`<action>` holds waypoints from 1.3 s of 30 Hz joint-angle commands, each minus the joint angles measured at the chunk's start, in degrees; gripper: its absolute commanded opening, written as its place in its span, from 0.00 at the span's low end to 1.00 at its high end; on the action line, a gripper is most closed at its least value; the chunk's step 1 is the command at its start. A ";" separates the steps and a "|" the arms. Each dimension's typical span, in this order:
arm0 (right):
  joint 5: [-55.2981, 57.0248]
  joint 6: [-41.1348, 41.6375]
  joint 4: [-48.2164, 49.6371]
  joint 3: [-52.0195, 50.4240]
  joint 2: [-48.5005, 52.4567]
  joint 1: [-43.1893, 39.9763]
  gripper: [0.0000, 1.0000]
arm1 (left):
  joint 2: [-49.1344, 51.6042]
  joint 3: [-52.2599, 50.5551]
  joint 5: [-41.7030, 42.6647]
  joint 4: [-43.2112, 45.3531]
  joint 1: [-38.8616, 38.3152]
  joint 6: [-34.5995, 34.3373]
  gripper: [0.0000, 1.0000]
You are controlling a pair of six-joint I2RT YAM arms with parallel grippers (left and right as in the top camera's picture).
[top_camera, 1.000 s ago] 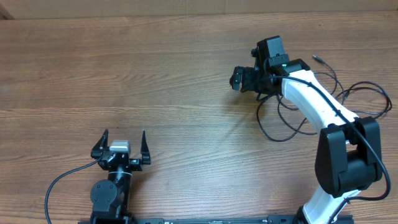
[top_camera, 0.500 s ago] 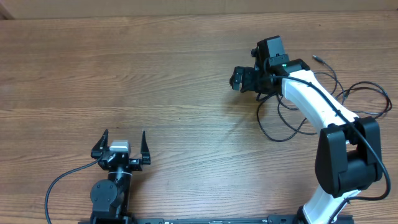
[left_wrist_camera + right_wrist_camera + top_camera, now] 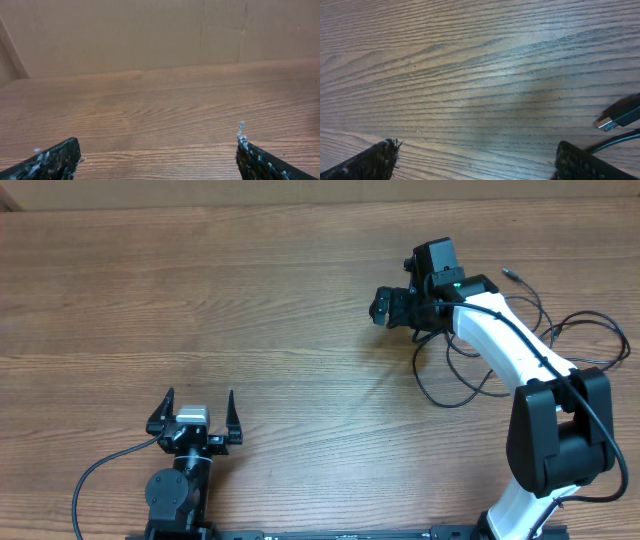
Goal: Untangle cables
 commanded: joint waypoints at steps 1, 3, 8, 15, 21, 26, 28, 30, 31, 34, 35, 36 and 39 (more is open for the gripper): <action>0.59 0.42 0.20 0.15 -1.36 0.17 1.00 | -0.66 -0.20 -0.13 0.11 0.22 0.87 1.00; 0.59 0.42 0.22 0.15 -1.92 0.17 1.00 | -0.66 -0.20 -0.13 0.11 0.22 0.87 1.00; 0.59 0.42 0.20 0.15 -4.70 0.17 1.00 | -0.66 -0.20 -0.13 0.11 0.22 0.87 0.99; 0.59 0.42 0.20 0.15 -13.84 0.17 1.00 | -0.66 -0.20 -0.13 0.11 0.22 0.87 1.00; 0.59 0.42 0.17 0.15 -24.26 0.17 1.00 | -0.66 -0.20 -0.13 0.11 0.22 0.87 1.00; 0.59 0.42 0.17 0.15 -33.16 0.17 1.00 | -0.66 -0.20 -0.13 0.11 0.22 0.90 1.00; 0.59 0.42 0.17 0.15 -36.89 0.17 1.00 | -0.66 -0.20 -0.13 0.11 0.22 0.87 1.00; 0.59 0.42 0.09 0.15 -40.02 0.17 1.00 | -0.66 -0.20 -0.11 0.11 0.22 0.87 1.00; 0.59 0.42 -0.07 0.15 -41.48 0.17 1.00 | -0.66 -0.20 -0.11 0.11 0.24 0.87 1.00; 0.59 0.42 -1.31 0.15 -46.10 0.17 1.00 | -0.66 -0.20 -0.13 0.11 0.22 0.87 0.99; 0.59 0.42 -1.60 0.15 -47.41 0.17 1.00 | -0.66 -0.20 -0.11 0.11 0.22 0.87 1.00; 0.59 0.42 -1.92 0.15 -48.78 0.17 1.00 | -0.66 -0.20 -0.13 0.11 0.22 0.87 0.99; 0.59 0.42 -3.23 0.15 -53.72 0.17 1.00 | -0.66 -0.20 -0.11 0.11 0.22 0.87 1.00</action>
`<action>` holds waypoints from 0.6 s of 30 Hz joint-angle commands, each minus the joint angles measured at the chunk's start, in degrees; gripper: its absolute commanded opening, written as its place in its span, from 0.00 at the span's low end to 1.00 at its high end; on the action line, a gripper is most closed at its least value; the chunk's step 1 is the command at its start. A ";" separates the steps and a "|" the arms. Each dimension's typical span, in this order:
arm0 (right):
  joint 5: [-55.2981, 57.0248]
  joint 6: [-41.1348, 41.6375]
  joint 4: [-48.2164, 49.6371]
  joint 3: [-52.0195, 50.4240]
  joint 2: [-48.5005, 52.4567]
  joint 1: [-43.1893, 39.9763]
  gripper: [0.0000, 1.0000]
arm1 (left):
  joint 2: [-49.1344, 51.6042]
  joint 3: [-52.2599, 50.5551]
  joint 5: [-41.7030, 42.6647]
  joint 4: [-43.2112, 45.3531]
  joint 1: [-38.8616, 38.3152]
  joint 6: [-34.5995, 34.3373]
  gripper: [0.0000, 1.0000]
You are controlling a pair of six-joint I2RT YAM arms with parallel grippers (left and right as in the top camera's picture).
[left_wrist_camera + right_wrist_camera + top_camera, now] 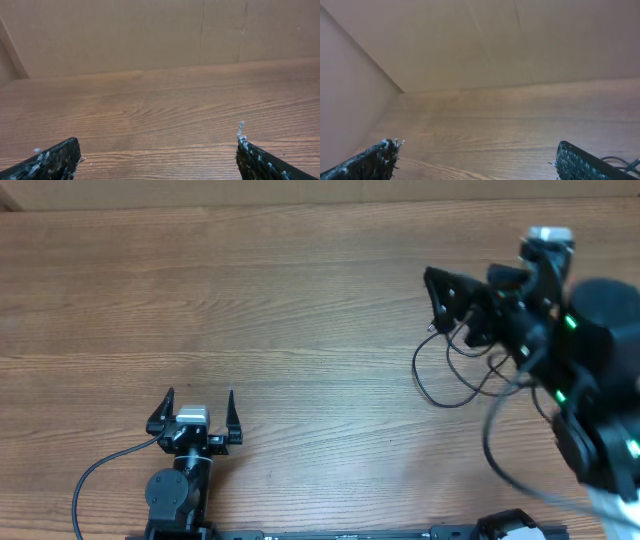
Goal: Untangle cables
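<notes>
Thin black cables lie in tangled loops on the wooden table at the right. My right gripper is lifted above their left end, blurred in the overhead view, and points left. In the right wrist view the right gripper is open with nothing between its fingers, and a bit of cable shows at the lower right. My left gripper rests open near the front edge, far from the cables. The left wrist view shows the left gripper over bare wood.
The tan back wall meets the table's far edge, with a side wall at the left. The left arm's own black lead curls at the front left. The raised right arm hides part of the cables.
My right gripper was low over the table beside a USB plug; now it is raised and tilted up, its camera facing the back wall. The left gripper has not moved.
</notes>
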 commanded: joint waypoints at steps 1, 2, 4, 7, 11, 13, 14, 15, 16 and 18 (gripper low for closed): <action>0.57 0.39 -1.46 0.15 -6.54 0.17 1.00 | -0.66 -0.20 -0.13 0.11 0.24 0.87 0.99; 0.57 0.39 -2.27 0.15 -8.26 0.17 1.00 | -0.66 -0.20 -0.11 0.11 0.22 0.87 0.99; 0.57 0.39 -3.13 0.15 -10.32 0.17 1.00 | -0.66 -0.20 -0.13 0.11 0.22 0.87 0.99; 0.57 0.39 -4.44 0.15 -12.46 0.17 1.00 | -0.66 -0.20 -0.13 0.11 0.22 0.87 0.99; 0.57 0.39 -7.23 0.15 -12.61 0.17 1.00 | -0.66 -0.20 -0.13 0.11 0.22 0.87 1.00; 0.57 0.39 -9.42 0.15 -12.35 0.17 1.00 | -0.66 -0.20 -0.13 0.11 0.22 0.87 1.00; 0.57 0.39 -10.78 0.15 -12.17 0.17 1.00 | -0.66 -0.20 -0.11 0.11 0.22 0.87 1.00; 0.57 0.39 -11.91 0.13 -12.09 0.17 1.00 | -0.66 -0.20 -0.11 0.11 0.22 0.87 1.00; 0.57 0.39 -13.03 -0.09 -12.00 0.17 1.00 | -0.66 -0.20 -0.11 0.11 0.22 0.87 1.00; 0.57 0.39 -15.80 -0.44 -12.07 0.17 1.00 | -0.66 -0.20 -0.13 0.11 0.22 0.87 1.00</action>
